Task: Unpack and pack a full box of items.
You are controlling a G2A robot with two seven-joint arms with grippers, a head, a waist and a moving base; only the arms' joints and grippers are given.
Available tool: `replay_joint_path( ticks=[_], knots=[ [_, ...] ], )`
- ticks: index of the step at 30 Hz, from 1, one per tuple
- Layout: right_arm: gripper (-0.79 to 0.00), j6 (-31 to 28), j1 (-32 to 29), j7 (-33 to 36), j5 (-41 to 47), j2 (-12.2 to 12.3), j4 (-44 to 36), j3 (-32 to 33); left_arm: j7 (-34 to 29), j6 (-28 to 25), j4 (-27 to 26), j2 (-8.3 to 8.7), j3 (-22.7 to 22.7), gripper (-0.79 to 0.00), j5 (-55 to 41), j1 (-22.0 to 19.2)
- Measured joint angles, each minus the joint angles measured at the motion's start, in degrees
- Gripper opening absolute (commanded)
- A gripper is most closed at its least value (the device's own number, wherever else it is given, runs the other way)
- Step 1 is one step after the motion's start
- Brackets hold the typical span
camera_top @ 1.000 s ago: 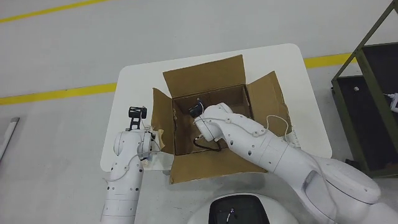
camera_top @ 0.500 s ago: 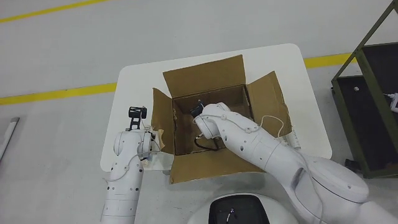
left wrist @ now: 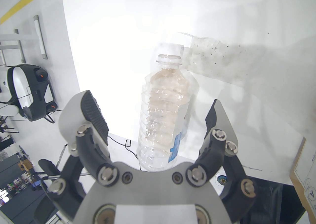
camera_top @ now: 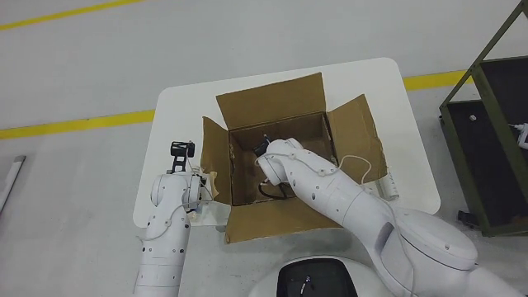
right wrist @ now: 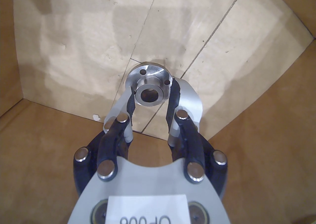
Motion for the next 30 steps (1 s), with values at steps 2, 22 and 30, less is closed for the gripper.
replay_joint_path(
  ticks=[2,22,30],
  knots=[
    [-0.483,-0.2,0.1,-0.3,0.0,-0.4,0.8,0.0,0.0,0.0,0.0,0.00,0.0,0.000,0.0,0.0],
    [-0.785,-3.0,1.4,-3.4,0.5,-3.3,5.3,1.9,0.0,0.0,0.0,0.00,0.0,0.000,0.0,0.0],
    [-0.785,-4.9,2.3,-4.3,0.9,-0.5,-2.0,6.7,0.0,0.0,0.0,0.00,0.0,0.000,0.0,0.0]
  ],
)
